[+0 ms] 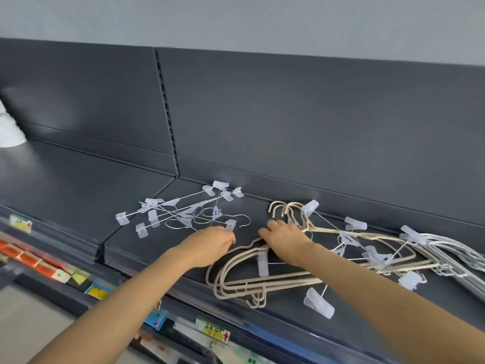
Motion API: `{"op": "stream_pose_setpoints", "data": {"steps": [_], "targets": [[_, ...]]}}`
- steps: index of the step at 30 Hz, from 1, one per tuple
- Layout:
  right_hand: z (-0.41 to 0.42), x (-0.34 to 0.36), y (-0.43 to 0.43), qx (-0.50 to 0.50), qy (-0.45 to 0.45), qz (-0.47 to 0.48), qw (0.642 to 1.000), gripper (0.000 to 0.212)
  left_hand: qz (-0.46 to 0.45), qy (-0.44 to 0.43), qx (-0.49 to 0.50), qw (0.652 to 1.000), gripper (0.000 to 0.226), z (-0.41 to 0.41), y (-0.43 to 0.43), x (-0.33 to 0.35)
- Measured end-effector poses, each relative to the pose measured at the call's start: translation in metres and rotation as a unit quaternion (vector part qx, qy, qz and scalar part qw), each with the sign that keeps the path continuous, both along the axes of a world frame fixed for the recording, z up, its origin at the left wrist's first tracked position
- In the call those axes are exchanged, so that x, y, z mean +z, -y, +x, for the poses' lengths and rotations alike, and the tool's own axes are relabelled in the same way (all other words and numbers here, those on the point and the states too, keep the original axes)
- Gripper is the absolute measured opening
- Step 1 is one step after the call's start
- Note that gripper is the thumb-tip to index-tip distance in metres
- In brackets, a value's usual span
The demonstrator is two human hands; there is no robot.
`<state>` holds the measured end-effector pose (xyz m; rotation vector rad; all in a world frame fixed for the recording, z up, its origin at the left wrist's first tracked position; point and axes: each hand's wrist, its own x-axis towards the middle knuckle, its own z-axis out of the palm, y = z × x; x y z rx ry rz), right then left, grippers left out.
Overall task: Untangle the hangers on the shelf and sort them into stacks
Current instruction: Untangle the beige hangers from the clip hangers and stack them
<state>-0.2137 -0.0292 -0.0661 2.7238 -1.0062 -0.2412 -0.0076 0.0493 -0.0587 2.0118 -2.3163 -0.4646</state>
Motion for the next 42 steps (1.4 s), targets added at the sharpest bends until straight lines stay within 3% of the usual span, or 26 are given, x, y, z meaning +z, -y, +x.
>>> {"op": "stream_pose_setpoints", "data": {"steps": [5, 11, 14, 16, 18, 20, 24, 31, 34, 38, 42], "targets": [[-0.006, -0.002, 0.004, 0.032, -0.025, -0.042, 0.998, 0.034, 0.01, 0.024, 0.019, 0.999, 0.036, 0.014, -0.005, -0.003], [-0.016, 0.013, 0.005, 0.023, -0.021, 0.006, 1.0, 0.033, 0.007, 0.013, 0.023, 1.0, 0.033, 0.012, -0.009, 0.001], [-0.019, 0.028, 0.004, 0.04, -0.013, -0.035, 0.999, 0.03, -0.016, -0.075, 0.02, 0.997, 0.044, -0.004, -0.008, 0.011], [-0.02, 0.037, 0.005, 0.079, 0.025, -0.11, 0.99, 0.026, -0.008, -0.169, 0.031, 0.985, 0.048, -0.021, -0.003, 0.022], [-0.021, 0.051, 0.003, 0.085, 0.045, -0.153, 0.984, 0.033, 0.02, -0.236, 0.049, 0.97, 0.039, -0.036, 0.003, 0.035], [-0.023, 0.062, 0.001, 0.083, 0.071, -0.179, 0.978, 0.036, 0.022, -0.247, 0.047, 0.968, 0.029, -0.044, 0.011, 0.047], [-0.03, 0.076, 0.002, 0.083, 0.126, -0.227, 0.962, 0.033, -0.038, -0.179, 0.058, 0.981, 0.011, -0.049, 0.024, 0.063], [-0.039, 0.083, 0.004, 0.053, 0.191, -0.243, 0.95, 0.035, -0.217, 0.061, 0.05, 0.973, 0.026, -0.071, 0.029, 0.077], [-0.048, 0.089, 0.004, 0.028, 0.213, -0.21, 0.954, 0.041, -0.256, 0.075, 0.038, 0.963, 0.029, -0.072, 0.032, 0.074], [-0.073, 0.097, -0.003, -0.028, 0.191, -0.152, 0.969, 0.073, -0.284, 0.067, 0.061, 0.955, 0.028, -0.057, 0.038, 0.069], [-0.115, 0.086, -0.008, -0.118, 0.274, -0.177, 0.938, 0.069, -0.313, 0.044, 0.086, 0.945, 0.03, -0.04, 0.036, 0.057]]}}
